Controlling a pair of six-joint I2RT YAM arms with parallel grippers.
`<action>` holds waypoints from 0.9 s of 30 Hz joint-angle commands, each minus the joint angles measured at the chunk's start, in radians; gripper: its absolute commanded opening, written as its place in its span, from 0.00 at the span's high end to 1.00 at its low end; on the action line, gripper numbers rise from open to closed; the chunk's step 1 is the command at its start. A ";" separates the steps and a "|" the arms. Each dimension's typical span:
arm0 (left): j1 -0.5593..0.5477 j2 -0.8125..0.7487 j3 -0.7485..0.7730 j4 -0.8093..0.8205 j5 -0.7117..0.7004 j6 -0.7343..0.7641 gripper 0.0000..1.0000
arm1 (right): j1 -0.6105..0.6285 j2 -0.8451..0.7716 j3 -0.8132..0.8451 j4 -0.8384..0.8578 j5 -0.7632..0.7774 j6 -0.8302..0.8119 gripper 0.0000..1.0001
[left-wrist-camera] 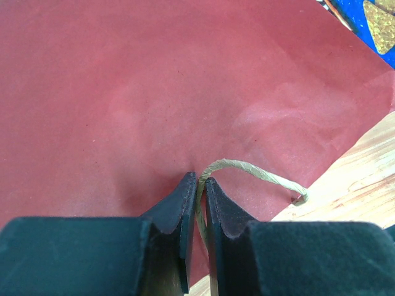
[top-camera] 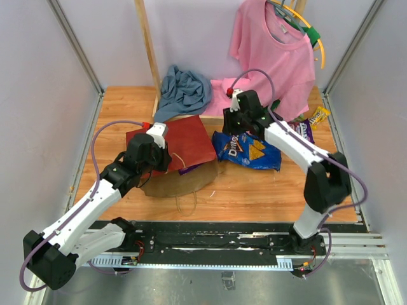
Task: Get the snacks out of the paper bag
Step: Adjust the snack at the center of the board.
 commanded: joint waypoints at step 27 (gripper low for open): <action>0.009 -0.018 0.003 0.008 0.014 0.006 0.83 | -0.012 -0.336 -0.443 -0.020 -0.029 0.120 0.46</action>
